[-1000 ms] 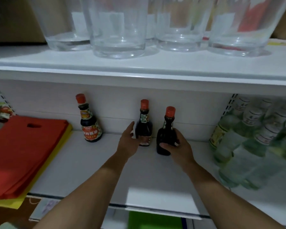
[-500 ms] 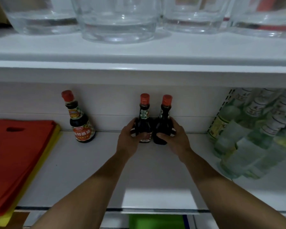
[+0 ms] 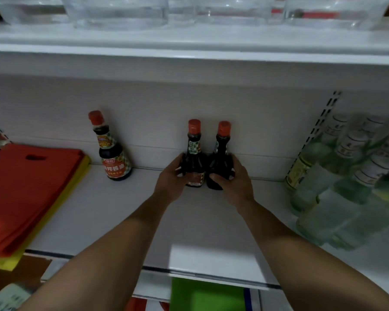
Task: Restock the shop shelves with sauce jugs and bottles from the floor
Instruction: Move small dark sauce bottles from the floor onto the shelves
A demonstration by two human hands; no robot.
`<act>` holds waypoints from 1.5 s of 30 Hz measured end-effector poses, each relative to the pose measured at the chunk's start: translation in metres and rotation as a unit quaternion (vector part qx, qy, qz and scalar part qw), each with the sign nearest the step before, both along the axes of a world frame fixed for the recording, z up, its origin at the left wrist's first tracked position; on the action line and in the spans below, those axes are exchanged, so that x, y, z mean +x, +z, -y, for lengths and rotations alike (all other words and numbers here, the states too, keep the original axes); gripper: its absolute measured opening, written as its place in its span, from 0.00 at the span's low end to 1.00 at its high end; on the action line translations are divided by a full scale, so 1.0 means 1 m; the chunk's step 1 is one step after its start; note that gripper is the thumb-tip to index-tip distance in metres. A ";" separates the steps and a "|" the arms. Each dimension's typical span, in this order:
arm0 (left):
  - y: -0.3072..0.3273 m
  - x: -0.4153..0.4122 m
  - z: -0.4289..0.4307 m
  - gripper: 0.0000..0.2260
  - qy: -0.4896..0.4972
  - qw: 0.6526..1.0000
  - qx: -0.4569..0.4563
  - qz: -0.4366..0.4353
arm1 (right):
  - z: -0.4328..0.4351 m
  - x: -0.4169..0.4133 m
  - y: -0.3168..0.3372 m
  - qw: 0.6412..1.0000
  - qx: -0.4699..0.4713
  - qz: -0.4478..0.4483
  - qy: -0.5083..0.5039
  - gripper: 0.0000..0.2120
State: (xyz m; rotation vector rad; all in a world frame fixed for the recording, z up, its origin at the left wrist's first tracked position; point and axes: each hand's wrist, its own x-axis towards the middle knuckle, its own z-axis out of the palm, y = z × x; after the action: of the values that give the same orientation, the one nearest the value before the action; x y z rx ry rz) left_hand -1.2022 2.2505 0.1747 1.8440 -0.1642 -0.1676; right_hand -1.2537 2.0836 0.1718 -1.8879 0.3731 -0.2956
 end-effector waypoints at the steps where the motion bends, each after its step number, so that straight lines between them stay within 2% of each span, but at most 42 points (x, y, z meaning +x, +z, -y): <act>1: 0.001 -0.002 0.001 0.32 0.006 1.000 0.007 -0.003 | 0.001 0.000 0.000 1.000 -0.003 0.003 0.003 0.37; 6: 0.005 -0.030 0.000 0.31 0.051 0.998 0.041 -0.024 | 0.006 -0.016 0.004 0.999 0.024 -0.027 -0.016 0.37; 11: 0.006 -0.069 -0.015 0.15 0.059 0.994 0.091 -0.017 | 0.001 -0.048 0.012 0.998 -0.017 -0.040 -0.038 0.31; 13: 0.008 -0.085 -0.022 0.13 0.046 0.993 0.110 -0.016 | -0.007 -0.062 0.016 0.999 -0.017 -0.029 -0.031 0.27; 19: -0.001 -0.141 -0.065 0.13 0.025 0.996 0.083 -0.008 | -0.051 -0.103 0.032 0.999 -0.033 -0.027 -0.022 0.22; 24: -0.019 -0.197 -0.114 0.05 0.016 0.999 0.018 -0.027 | -0.103 -0.147 0.029 0.998 -0.042 -0.015 -0.041 0.20; 26: -0.029 -0.215 -0.134 0.06 0.008 0.999 0.019 -0.032 | -0.121 -0.164 0.023 0.999 -0.037 -0.019 -0.030 0.19; 29: -0.053 -0.239 -0.158 0.15 0.009 0.997 0.036 -0.060 | -0.143 -0.186 0.009 0.999 -0.010 -0.020 -0.037 0.18; 32: -0.082 -0.262 -0.177 0.10 -0.019 0.993 0.053 -0.104 | -0.159 -0.207 -0.006 0.999 -0.015 -0.025 -0.032 0.16; 35: -0.124 -0.285 -0.189 0.13 -0.021 0.987 0.073 -0.143 | -0.172 -0.222 -0.029 0.999 -0.010 -0.036 0.000 0.11; 37: -0.148 -0.302 -0.191 0.10 -0.004 0.984 0.073 -0.164 | -0.175 -0.231 -0.048 0.998 -0.014 -0.053 0.016 0.10; 41: -0.205 -0.332 -0.188 0.06 0.021 0.968 0.083 -0.235 | -0.168 -0.250 -0.102 0.990 -0.028 -0.125 0.066 0.14; 45: -0.276 -0.360 -0.181 0.10 0.032 0.952 0.091 -0.291 | -0.153 -0.265 -0.181 0.979 -0.028 -0.190 0.070 0.15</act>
State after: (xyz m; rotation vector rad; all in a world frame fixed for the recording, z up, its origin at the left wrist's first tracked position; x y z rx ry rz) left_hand -1.5621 2.4317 -0.1013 1.8986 0.3324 -0.6901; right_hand -1.5185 2.2364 -0.0091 -2.0144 0.4880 0.1556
